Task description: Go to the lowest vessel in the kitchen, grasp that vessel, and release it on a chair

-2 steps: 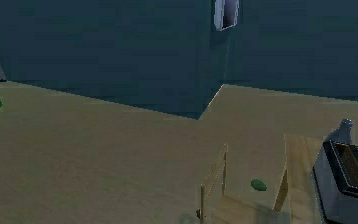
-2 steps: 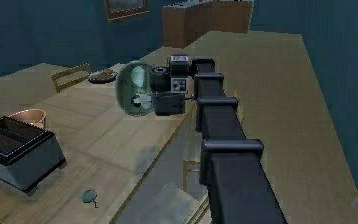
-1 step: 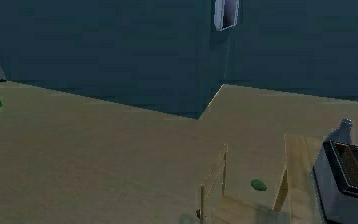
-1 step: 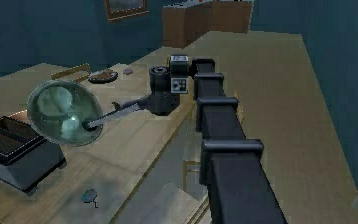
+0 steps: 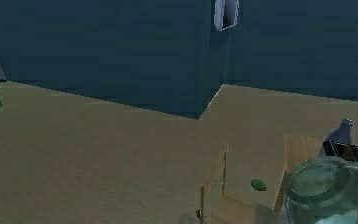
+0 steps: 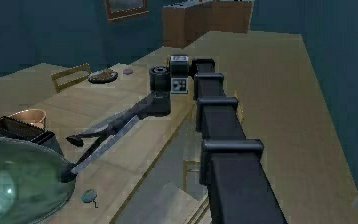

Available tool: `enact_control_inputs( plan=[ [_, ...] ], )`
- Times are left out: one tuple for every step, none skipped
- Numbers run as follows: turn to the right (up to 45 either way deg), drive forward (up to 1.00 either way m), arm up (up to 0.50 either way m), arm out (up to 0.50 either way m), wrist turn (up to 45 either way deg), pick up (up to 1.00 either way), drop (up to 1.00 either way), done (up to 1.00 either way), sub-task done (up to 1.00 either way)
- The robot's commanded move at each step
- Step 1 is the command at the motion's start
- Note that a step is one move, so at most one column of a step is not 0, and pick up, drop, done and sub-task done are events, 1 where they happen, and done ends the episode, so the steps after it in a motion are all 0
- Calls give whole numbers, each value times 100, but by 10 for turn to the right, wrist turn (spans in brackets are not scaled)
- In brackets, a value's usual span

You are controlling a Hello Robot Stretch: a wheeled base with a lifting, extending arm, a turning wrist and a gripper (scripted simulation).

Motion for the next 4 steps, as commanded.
enact_control_inputs(
  plan=[
    [0, 0, 0, 0, -240, 0, 0, 0, 0],
    [0, 0, 0, -26, 0, 0, 0, 0, 0],
    [450, 0, 0, 0, 0, 0, 0, 0, 0],
    [450, 0, 0, 0, 0, 0, 0, 0, 0]
  ],
)
